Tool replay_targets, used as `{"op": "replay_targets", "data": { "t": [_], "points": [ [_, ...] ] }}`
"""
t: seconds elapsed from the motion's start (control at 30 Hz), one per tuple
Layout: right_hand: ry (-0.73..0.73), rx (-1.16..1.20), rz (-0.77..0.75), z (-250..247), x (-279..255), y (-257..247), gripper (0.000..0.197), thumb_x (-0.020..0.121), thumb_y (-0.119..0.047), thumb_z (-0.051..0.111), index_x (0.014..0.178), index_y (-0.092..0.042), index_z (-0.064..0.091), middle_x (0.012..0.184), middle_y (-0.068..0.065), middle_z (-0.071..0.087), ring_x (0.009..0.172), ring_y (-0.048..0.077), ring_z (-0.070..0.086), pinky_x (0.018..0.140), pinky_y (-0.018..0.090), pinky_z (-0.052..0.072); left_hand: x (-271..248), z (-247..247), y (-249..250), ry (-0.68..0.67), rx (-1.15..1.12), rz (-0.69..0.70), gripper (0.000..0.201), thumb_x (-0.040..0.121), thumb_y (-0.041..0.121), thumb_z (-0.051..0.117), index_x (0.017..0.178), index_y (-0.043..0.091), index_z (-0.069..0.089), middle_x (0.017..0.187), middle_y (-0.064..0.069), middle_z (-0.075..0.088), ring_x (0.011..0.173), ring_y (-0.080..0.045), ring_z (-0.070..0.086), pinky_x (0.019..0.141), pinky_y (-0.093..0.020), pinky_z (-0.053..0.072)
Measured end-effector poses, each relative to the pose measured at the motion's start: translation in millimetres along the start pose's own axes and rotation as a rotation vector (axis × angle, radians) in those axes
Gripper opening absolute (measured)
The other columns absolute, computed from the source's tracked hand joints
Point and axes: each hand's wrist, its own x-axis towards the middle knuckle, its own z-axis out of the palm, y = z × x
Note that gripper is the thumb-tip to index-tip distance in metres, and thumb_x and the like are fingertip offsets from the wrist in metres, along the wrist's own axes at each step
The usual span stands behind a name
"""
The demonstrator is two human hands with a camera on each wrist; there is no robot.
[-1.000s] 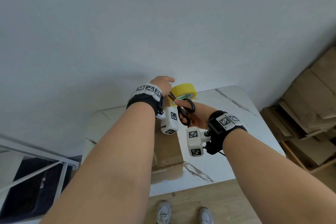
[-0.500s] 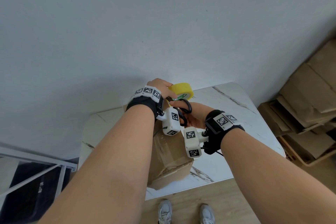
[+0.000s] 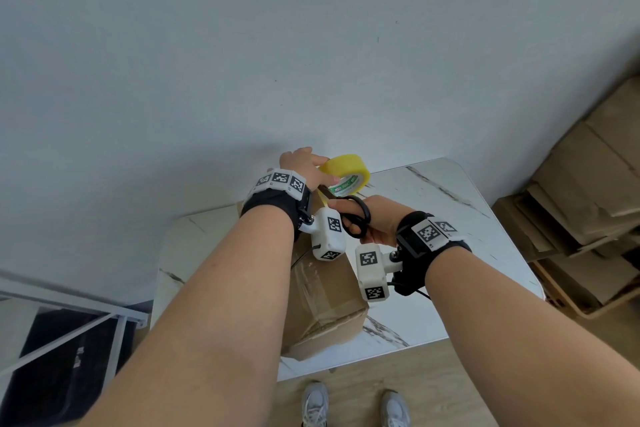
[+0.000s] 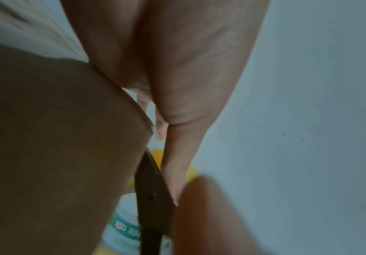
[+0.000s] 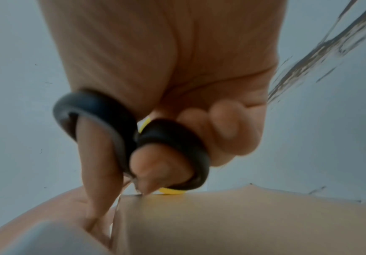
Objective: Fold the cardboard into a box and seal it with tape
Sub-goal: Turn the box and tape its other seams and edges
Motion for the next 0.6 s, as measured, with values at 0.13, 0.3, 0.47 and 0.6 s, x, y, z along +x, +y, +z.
{"op": "replay_targets", "data": {
  "t": [0.13,0.3,0.47,0.6],
  "points": [
    [0.016,-0.068,0.057,-13,-5,10,0.043,0.083,-0.040,0.072,0.056,-0.014,0.052,0.051,0.001,0.049,0.045,0.013,0.042,0.052,0.021,0.034,-1,1,-2,0.045,-0.079,-0.005,0.061,0.078,0.053,0.069,0.134,0.035,0.053,0.156,0.004,0.027,0.145,-0.023,0.022,0.119,-0.043,0.020],
    [0.028,-0.067,0.061,-21,-13,27,0.036,0.088,-0.030,0.069,0.061,-0.012,0.053,0.051,-0.002,0.049,0.044,0.010,0.044,0.047,0.016,0.039,-2,1,-2,0.079,-0.103,0.005,0.059,0.079,0.055,0.067,0.132,0.033,0.055,0.156,0.003,0.029,0.145,-0.021,0.024,0.119,-0.036,0.019],
    [0.037,-0.099,0.151,-23,-13,49,0.043,0.087,-0.037,0.069,0.057,-0.011,0.053,0.051,0.000,0.051,0.048,0.014,0.044,0.053,0.019,0.040,-2,3,-5,0.125,-0.136,-0.007,0.058,0.077,0.057,0.067,0.130,0.036,0.056,0.154,0.004,0.032,0.144,-0.023,0.024,0.117,-0.047,0.021],
    [0.315,-0.284,0.301,-32,-6,63,0.045,0.080,-0.051,0.072,0.063,-0.010,0.062,0.058,0.004,0.061,0.049,0.015,0.049,0.052,0.024,0.043,-1,4,-7,0.119,-0.163,-0.004,0.053,0.076,0.058,0.066,0.126,0.040,0.058,0.153,0.006,0.033,0.144,-0.022,0.025,0.116,-0.048,0.021]
  ]
}}
